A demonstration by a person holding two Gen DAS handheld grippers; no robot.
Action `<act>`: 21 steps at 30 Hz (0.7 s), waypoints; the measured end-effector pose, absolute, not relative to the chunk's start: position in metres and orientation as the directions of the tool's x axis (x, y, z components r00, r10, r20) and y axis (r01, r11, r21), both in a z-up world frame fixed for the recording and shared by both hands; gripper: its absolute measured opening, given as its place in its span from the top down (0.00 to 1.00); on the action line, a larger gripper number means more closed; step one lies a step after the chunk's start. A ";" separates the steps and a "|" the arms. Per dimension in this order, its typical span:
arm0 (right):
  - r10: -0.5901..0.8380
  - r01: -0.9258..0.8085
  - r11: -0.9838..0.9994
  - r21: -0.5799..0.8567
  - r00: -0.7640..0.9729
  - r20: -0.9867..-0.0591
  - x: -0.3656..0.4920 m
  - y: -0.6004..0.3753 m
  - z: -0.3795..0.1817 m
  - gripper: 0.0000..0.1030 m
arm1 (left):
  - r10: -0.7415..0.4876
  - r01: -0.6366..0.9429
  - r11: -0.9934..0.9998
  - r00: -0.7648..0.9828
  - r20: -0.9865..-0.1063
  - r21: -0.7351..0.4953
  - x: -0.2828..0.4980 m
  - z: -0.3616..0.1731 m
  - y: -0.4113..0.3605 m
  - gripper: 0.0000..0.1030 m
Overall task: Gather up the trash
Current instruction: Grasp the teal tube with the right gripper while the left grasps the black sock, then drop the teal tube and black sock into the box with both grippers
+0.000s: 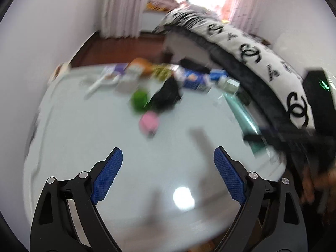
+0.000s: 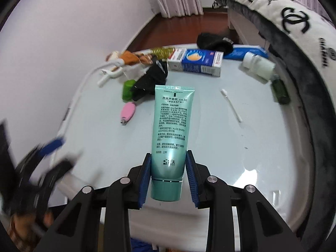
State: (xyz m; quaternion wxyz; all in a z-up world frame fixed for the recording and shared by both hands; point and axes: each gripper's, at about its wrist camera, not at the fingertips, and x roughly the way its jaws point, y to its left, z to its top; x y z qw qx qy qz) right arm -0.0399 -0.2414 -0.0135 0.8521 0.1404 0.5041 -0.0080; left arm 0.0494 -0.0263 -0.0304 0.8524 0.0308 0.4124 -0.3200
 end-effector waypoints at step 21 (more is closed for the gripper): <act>0.141 0.119 0.960 0.253 0.579 -0.803 -0.063 -0.263 0.017 0.68 | -0.361 0.737 0.670 0.428 -0.829 0.089 0.156 -0.112 -0.156 0.79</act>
